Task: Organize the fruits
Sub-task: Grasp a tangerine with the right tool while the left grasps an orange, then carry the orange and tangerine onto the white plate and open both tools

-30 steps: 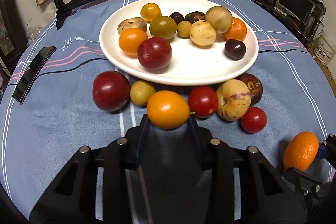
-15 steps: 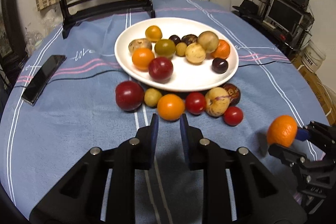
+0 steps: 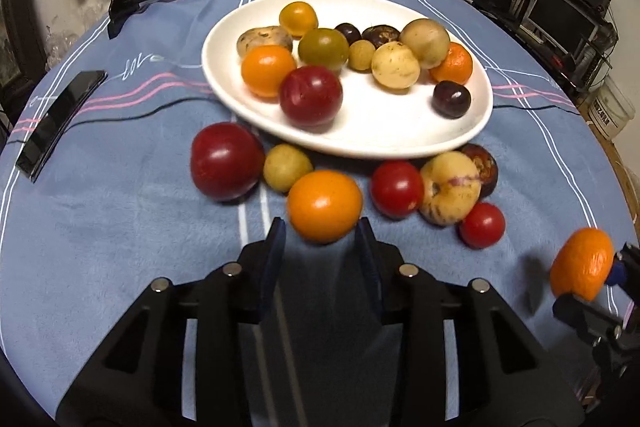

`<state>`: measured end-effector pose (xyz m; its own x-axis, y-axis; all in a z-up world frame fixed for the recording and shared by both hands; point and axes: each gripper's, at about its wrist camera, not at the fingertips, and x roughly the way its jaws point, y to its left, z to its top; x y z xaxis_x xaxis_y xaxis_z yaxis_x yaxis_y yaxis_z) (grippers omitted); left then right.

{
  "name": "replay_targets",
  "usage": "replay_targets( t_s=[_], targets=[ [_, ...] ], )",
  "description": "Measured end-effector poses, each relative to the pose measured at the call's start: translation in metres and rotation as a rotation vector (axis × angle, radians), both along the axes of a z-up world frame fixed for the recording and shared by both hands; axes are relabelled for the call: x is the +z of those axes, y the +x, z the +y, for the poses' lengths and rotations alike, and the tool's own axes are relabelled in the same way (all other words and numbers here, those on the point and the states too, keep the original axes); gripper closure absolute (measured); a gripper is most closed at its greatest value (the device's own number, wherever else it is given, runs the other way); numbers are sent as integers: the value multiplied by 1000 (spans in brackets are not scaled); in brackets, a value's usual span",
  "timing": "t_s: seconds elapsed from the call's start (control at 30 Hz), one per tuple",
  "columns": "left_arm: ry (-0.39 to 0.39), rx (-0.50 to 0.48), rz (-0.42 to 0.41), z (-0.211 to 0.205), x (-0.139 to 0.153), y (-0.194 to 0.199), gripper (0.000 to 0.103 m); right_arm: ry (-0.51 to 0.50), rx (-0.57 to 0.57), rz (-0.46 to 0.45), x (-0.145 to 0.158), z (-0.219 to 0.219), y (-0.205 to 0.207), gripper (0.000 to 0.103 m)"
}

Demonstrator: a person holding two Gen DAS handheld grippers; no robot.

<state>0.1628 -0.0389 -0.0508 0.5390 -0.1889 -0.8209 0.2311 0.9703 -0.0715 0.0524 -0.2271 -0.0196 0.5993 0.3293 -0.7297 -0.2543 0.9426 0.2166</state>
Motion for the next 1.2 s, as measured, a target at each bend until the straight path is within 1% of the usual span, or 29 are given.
replay_targets(
  t_s=[0.07,0.13,0.33,0.47,0.7,0.93,1.2],
  targets=[
    [10,-6,-5,-5,-1,4,61,3,2,5,-1,0,0,57],
    [35,-5,-11,-9,-2,6,63,4,2,6,-1,0,0,57],
    [51,-14,-36,-10,-1,6,65,3,9,8,-2,2,-1,57],
    [32,-12,-76,-4,11,-7,65,-1,10,0,0,3,-3,57],
    [-2,-21,-120,8,39,-28,65,-16,20,-26,9,8,-3,57],
    [-24,-36,-174,9,67,-35,65,-44,21,-97,39,13,13,57],
    [-17,-37,-227,6,96,-15,65,-88,18,-202,76,21,47,57]
  ],
)
